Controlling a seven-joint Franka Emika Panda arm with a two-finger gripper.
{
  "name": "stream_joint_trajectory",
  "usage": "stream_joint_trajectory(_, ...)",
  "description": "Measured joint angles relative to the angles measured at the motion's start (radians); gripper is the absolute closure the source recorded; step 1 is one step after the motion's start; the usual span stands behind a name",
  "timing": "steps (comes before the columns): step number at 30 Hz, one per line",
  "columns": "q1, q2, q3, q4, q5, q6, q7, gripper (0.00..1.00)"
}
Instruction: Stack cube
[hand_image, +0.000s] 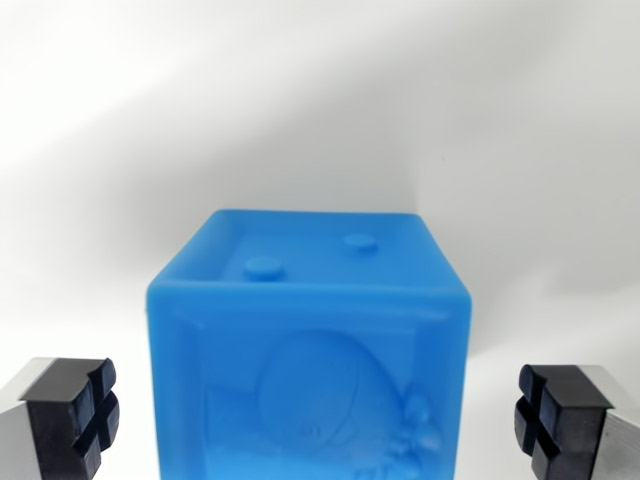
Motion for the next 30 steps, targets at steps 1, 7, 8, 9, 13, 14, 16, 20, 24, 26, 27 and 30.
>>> stream_joint_trajectory(1, 0.0, 0.008, 0.0, 0.003, 0.0, 0.005, 0.0, 0.0)
stream_joint_trajectory(7, 0.0, 0.042, 0.0, 0.012, 0.0, 0.031, 0.0, 0.0)
stream_joint_trajectory(8, 0.0, 0.046, 0.0, 0.014, 0.0, 0.033, 0.0, 0.0)
stream_joint_trajectory(9, 0.0, 0.048, 0.0, 0.014, 0.0, 0.034, 0.0, 0.0)
stream_joint_trajectory(13, 0.0, 0.051, 0.0, 0.016, 0.0, 0.037, 0.001, 1.0)
stream_joint_trajectory(14, 0.0, 0.051, 0.0, 0.016, 0.0, 0.037, 0.001, 1.0)
stream_joint_trajectory(16, 0.0, 0.051, 0.0, 0.016, 0.0, 0.037, 0.001, 1.0)
stream_joint_trajectory(20, 0.0, 0.051, 0.0, 0.016, 0.0, 0.037, 0.001, 1.0)
stream_joint_trajectory(24, 0.0, 0.051, 0.0, 0.016, 0.0, 0.037, 0.001, 1.0)
stream_joint_trajectory(26, 0.0, 0.051, 0.0, 0.016, 0.0, 0.037, 0.001, 1.0)
stream_joint_trajectory(27, 0.0, 0.051, 0.0, 0.016, 0.0, 0.037, 0.001, 1.0)
stream_joint_trajectory(30, 0.0, 0.051, 0.0, 0.016, 0.0, 0.037, 0.001, 1.0)
